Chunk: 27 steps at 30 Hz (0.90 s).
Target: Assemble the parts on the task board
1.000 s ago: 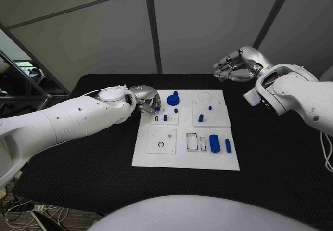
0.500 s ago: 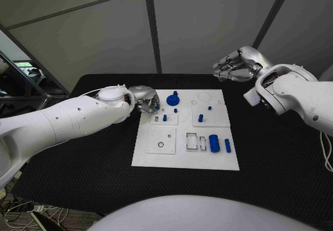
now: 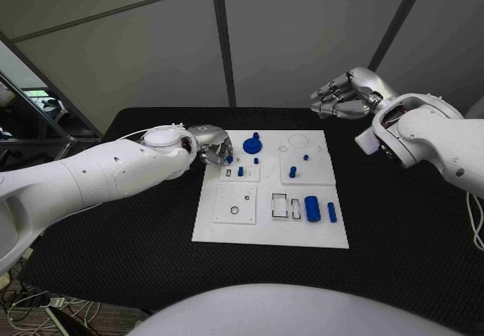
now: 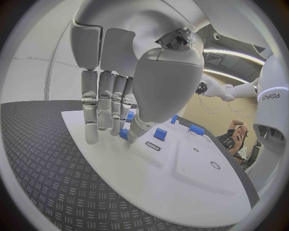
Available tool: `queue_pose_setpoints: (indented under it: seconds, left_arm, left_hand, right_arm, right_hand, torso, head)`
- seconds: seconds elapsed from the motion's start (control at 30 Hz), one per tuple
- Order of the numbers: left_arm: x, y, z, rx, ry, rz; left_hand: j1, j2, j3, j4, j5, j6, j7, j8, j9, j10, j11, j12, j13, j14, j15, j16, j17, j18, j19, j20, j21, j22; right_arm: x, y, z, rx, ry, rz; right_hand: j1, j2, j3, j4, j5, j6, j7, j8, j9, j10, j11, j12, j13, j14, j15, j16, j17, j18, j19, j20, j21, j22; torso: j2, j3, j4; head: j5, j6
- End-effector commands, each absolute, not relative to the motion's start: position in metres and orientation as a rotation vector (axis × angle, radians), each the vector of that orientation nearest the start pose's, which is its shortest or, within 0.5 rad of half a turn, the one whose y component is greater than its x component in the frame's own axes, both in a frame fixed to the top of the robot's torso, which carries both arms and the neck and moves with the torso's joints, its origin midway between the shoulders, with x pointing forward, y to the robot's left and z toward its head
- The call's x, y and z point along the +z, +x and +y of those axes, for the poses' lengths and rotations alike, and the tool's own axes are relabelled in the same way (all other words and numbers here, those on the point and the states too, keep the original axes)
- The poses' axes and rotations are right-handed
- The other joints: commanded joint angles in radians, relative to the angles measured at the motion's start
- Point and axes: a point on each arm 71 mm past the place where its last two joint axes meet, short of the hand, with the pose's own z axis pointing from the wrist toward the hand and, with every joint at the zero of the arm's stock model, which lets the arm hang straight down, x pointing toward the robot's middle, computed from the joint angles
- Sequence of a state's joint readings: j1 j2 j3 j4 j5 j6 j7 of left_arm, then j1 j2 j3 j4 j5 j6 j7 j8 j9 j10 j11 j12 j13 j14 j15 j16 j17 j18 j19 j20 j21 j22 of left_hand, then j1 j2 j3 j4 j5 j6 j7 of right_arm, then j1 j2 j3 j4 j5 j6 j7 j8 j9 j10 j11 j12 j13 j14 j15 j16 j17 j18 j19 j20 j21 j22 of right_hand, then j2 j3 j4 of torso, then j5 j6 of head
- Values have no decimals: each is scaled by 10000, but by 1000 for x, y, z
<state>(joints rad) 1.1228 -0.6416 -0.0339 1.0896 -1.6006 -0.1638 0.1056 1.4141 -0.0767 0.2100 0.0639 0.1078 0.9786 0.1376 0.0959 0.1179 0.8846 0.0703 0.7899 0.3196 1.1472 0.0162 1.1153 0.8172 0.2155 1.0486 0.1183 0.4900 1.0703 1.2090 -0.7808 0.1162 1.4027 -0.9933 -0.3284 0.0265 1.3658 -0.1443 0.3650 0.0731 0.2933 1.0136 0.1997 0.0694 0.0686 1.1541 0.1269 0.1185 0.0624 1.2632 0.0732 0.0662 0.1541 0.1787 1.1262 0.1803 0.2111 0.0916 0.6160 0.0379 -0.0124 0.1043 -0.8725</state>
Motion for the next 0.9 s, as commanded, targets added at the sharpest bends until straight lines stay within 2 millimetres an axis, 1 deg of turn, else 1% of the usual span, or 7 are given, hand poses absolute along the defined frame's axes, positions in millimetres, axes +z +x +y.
queue_pose_setpoints:
  seconds: [0.03, 0.13, 0.27, 0.4, 0.5, 0.73, 0.9]
  left_arm:
    - [-256, 532, 214, -5460, 3665, 18123]
    - [-256, 532, 213, -5493, 3662, 18112]
    - [-256, 533, 212, -5515, 3663, 18110]
    - [-256, 533, 212, -5499, 3651, 18130]
    - [-256, 533, 213, -5477, 3641, 18165]
    - [-257, 533, 214, -5470, 3599, 18327]
    - [-258, 532, 215, -5459, 3608, 18445]
  left_hand:
    - [37, 182, 22, 86, -35, 172, -29, 44, -24, 7, -40, 41, -18, -7, -52, 52, 24, -330, 34, 42, -64, 20]
    - [108, 298, 65, 106, -35, 356, -72, 93, -39, 26, -66, 42, -35, 11, -72, 76, 33, -328, 45, 27, -68, 33]
    - [148, 362, 81, 122, -37, 456, -97, 106, -63, 41, -82, 40, -50, 35, -86, 105, 59, -328, 54, 15, -69, 46]
    - [145, 425, 92, 164, -35, 430, -76, 56, -107, 39, -80, 30, -64, 53, -90, 127, 72, -330, 63, 8, -68, 58]
    - [109, 539, 109, 251, -27, 389, -52, -10, -164, 22, -64, 17, -81, 51, -81, 134, 61, -336, 66, 7, -73, 70]
    - [-43, 995, 251, 606, 59, 180, -3, -258, -355, -133, -12, -11, -113, -67, -31, 99, -50, -349, 26, 38, -124, 94]
    - [-48, 1401, 649, 756, 34, 28, 21, -343, -476, -299, 17, -2, -116, -159, -5, 107, -95, -348, -22, 63, -165, 117]
  right_arm:
    - [-128, 528, -208, 9621, 2917, 15474]
    - [-128, 528, -209, 9619, 2918, 15475]
    - [-128, 528, -209, 9619, 2917, 15480]
    - [-128, 527, -209, 9616, 2918, 15483]
    - [-129, 527, -209, 9614, 2918, 15488]
    - [-129, 528, -209, 9629, 2904, 15508]
    - [-129, 527, -209, 9632, 2900, 15525]
  right_hand:
    - [-47, 63, 1, 83, 37, -17, 7, -19, -4, -6, 70, -66, 5, 1, 50, -16, -15, 48, 80, -15, -43, -15]
    - [-47, 63, 1, 83, 37, -17, 7, -19, -4, -6, 70, -66, 5, 1, 50, -16, -15, 48, 80, -15, -43, -15]
    - [-47, 63, 1, 83, 37, -17, 7, -19, -4, -6, 70, -66, 5, 1, 50, -16, -15, 48, 80, -15, -43, -15]
    - [-61, 75, 1, 102, 39, -16, 8, -19, -4, -6, 71, -67, 5, 4, 52, -15, -23, 48, 87, -13, -54, -23]
    - [-76, 79, -3, 119, 38, -17, 9, -20, -4, -7, 74, -68, 5, 5, 53, -15, -28, 47, 92, -11, -62, -30]
    - [-123, 84, -18, 169, 41, -20, 11, -22, -5, -10, 77, -70, 5, 8, 58, -15, -45, 46, 105, -4, -88, -49]
    - [-148, 92, -23, 200, 53, -23, 12, -23, -6, -11, 78, -71, 5, 10, 60, -15, -55, 46, 113, 0, -105, -61]
  torso:
    - [4, 9, -6]
    - [-1, 11, -3]
    - [1, 8, -12]
    - [2, 5, -8]
    - [-1, 5, 3]
    - [4, -1, 4]
    - [6, 0, 3]
  head:
    - [-5, -2]
    - [-26, -2]
    - [-33, -2]
    - [-38, -2]
    - [-40, -2]
    - [-21, -2]
    - [-19, -2]
